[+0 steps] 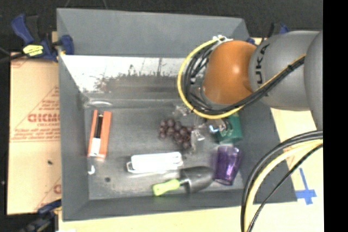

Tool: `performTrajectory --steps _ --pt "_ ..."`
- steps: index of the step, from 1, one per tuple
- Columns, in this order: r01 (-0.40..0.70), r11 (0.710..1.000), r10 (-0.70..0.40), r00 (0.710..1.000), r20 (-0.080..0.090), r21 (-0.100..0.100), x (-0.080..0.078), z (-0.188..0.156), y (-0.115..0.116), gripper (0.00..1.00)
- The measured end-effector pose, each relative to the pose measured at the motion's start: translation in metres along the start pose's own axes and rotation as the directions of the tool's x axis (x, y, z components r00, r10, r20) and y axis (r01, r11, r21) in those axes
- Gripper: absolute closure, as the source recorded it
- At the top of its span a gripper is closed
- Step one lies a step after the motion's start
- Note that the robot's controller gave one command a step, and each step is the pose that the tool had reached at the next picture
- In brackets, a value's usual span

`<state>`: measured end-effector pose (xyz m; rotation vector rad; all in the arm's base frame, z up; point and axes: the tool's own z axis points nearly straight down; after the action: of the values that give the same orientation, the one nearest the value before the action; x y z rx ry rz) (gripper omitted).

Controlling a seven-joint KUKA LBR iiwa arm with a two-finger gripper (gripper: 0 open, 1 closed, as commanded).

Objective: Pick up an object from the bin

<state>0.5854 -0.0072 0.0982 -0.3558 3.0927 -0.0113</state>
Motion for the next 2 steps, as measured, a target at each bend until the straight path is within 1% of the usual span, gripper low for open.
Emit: performTrajectory --steps 1,2 --pt "0.197 0.98 -0.197 0.98 -0.008 -0.004 -0.011 0.026 -0.007 0.0" --pt "0.005 1.0 -0.005 1.0 0.012 0.003 -0.01 -0.048 -0.001 0.0"
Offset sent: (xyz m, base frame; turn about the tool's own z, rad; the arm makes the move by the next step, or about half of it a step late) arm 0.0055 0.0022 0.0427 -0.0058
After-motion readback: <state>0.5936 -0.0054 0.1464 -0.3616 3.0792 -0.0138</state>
